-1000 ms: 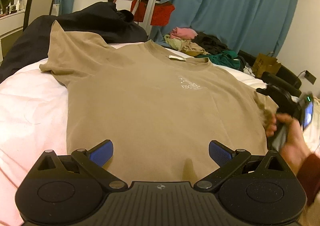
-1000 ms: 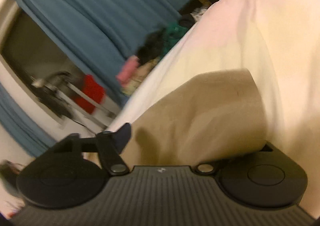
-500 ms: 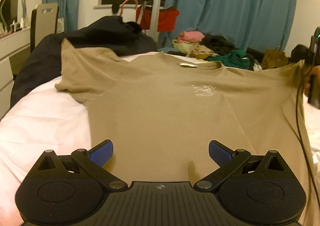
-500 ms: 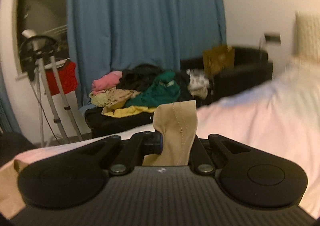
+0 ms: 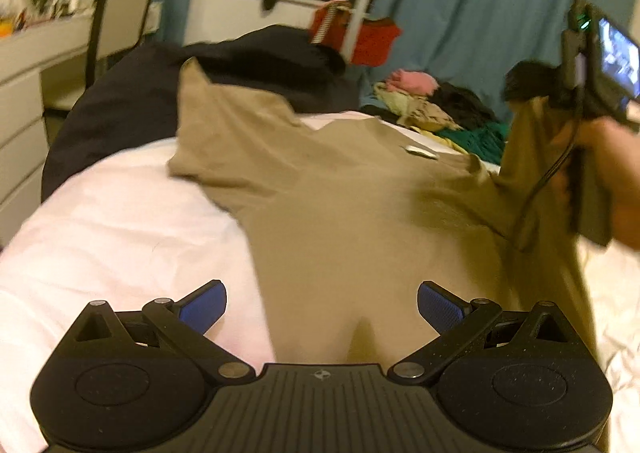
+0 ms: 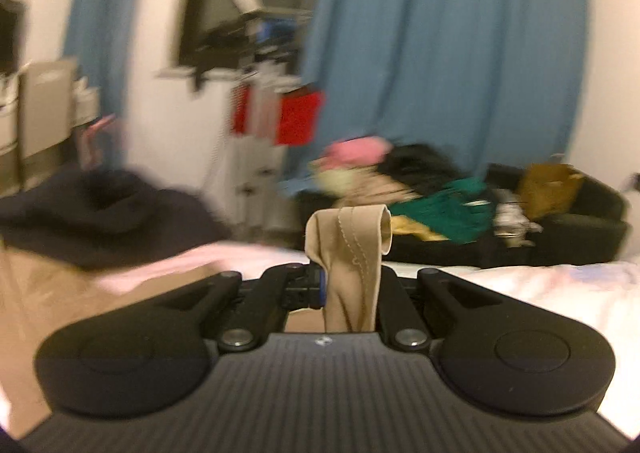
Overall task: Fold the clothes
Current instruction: 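Fold the held sleeve across the shirt body with the right gripper and release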
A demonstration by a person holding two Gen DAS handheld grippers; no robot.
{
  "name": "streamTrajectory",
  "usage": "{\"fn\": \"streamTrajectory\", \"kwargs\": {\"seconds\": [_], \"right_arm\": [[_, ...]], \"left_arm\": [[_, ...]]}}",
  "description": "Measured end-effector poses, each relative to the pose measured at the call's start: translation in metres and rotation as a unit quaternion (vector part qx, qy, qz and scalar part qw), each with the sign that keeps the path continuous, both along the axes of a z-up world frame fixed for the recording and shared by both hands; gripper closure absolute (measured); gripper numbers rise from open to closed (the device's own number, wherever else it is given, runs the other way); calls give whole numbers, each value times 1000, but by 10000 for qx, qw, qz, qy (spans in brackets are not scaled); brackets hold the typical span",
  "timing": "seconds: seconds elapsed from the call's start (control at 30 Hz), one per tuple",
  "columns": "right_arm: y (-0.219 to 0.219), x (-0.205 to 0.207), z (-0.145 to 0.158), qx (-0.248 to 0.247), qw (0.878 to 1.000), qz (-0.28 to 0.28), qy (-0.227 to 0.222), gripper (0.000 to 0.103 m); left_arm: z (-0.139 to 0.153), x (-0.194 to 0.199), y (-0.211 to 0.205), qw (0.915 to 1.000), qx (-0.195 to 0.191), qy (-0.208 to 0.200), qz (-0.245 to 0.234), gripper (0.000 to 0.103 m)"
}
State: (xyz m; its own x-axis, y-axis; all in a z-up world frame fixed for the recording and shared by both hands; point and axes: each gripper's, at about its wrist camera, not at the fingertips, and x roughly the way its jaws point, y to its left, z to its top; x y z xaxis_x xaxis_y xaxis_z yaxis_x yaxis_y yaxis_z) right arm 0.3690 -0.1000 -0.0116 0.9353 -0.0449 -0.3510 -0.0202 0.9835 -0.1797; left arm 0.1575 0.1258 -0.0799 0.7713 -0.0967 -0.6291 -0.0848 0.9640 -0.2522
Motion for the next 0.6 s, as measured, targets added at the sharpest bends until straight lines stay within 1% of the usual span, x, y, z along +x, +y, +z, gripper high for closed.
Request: {"fn": "streamTrajectory", "kwargs": {"seconds": [0.1,0.17,0.23,0.27,0.3,0.37,0.43,0.53,0.6], "right_arm": [[35,14,-24,-151,9992,215,286,95],[45,28,-40,-59,9980,270,571,93],[45,40,-52,130,9952,378,893,71],[44,40,-53,246,9935,524,981,39],[43,38,-54,367,9919,664,1016,12],[42,25,-47,573,9909,833,883,8],[38,9,-39,774,9893,915,832,8],[26,-25,-23,1028,9877,948,706,8],[15,-61,-12,1290,9857,951,529,8]], "left_arm": [[-7,3,10,9997,-183,109,132,0],[-13,5,11,9994,-260,199,149,0],[-19,8,10,9991,-265,284,140,0],[-21,9,9,9990,-258,326,133,0],[-24,11,9,9989,-251,369,126,0],[-28,14,8,9985,-267,456,145,0],[-30,15,7,9983,-298,483,106,0],[-32,13,3,9984,-296,487,29,0],[-30,9,-2,9989,-223,422,-19,0]]}}
